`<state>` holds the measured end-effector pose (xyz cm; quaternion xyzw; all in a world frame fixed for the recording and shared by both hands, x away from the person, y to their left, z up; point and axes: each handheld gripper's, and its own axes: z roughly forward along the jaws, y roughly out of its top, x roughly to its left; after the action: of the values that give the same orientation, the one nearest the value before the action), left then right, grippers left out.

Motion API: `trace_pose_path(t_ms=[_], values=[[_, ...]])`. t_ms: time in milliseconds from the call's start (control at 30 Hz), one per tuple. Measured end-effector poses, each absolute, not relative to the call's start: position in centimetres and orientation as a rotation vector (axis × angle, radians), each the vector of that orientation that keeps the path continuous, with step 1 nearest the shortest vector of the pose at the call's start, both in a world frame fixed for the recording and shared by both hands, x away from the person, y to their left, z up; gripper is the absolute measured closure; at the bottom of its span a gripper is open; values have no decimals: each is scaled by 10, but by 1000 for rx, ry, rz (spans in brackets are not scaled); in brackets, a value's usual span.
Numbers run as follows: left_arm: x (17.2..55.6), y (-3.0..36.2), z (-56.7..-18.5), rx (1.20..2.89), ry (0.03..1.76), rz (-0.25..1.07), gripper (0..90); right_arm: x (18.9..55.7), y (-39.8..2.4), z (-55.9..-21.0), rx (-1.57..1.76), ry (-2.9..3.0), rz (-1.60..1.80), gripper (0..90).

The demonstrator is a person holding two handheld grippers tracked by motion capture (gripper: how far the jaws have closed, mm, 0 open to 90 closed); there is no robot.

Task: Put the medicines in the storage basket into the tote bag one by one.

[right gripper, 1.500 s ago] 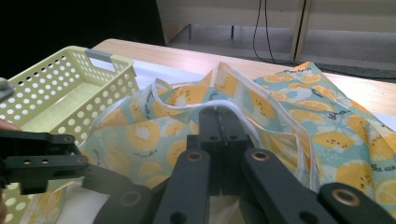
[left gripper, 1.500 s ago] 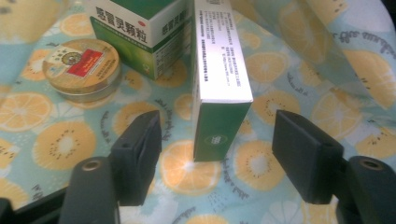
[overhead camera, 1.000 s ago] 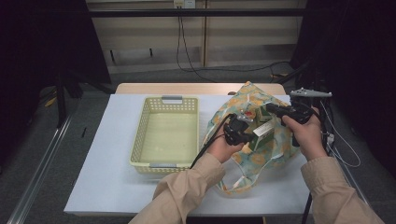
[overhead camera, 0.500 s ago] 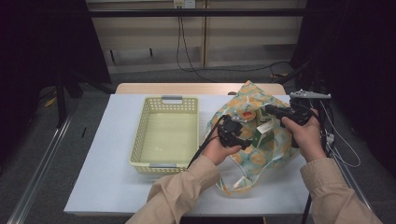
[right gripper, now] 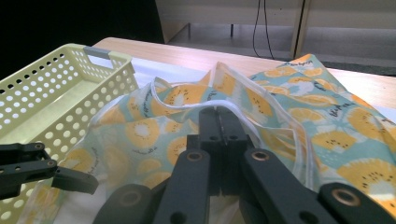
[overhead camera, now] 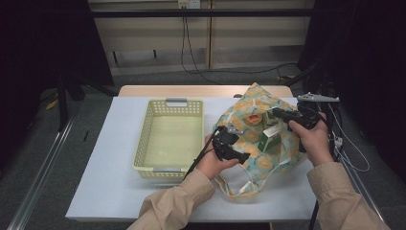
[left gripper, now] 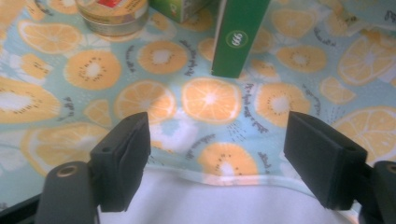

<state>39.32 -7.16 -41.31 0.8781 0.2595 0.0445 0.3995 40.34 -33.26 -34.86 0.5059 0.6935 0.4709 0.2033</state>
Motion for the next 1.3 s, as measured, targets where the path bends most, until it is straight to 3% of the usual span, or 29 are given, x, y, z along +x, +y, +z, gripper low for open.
trace_pose_path(t_ms=[200,900,1100,1267,1300], values=[[391,-78,-419,2248,663,131,171,400,-342,-346,1417,1917,1311,900],[398,-84,-431,2274,723,195,160,390,-380,-339,1464,1845,1271,900],[402,-90,-443,2305,764,181,251,390,-377,-340,1452,1857,1283,900],[402,-92,-448,2313,776,202,432,391,-375,-340,1451,1859,1288,900],[402,-92,-447,2306,773,186,524,391,-374,-341,1454,1858,1291,900]])
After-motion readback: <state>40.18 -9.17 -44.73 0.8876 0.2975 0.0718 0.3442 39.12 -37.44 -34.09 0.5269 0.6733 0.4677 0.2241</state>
